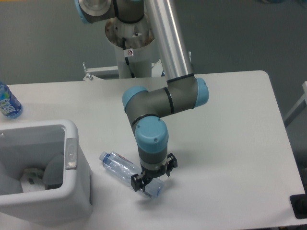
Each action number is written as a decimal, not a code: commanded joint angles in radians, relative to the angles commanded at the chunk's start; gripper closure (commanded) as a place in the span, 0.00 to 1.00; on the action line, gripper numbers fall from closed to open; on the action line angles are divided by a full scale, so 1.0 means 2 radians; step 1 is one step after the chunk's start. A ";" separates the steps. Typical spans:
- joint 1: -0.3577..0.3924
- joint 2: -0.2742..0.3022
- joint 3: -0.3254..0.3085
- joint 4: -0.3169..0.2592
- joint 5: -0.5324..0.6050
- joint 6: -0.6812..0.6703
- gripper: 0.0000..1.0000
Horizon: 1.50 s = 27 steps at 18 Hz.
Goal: Place the trash in the trash can
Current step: 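Rotate the gripper to align with the bottle and grasp it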
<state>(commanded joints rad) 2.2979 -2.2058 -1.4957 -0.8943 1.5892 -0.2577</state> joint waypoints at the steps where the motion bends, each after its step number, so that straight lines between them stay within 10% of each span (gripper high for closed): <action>1: -0.001 -0.002 0.003 0.000 -0.001 0.000 0.00; 14: -0.021 -0.018 0.002 -0.002 0.007 -0.012 0.04; 19: -0.021 -0.018 0.001 -0.003 0.007 -0.012 0.30; 27: -0.021 -0.010 0.002 -0.005 0.005 -0.006 0.45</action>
<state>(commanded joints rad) 2.2550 -2.2259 -1.4926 -0.9035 1.5999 -0.2700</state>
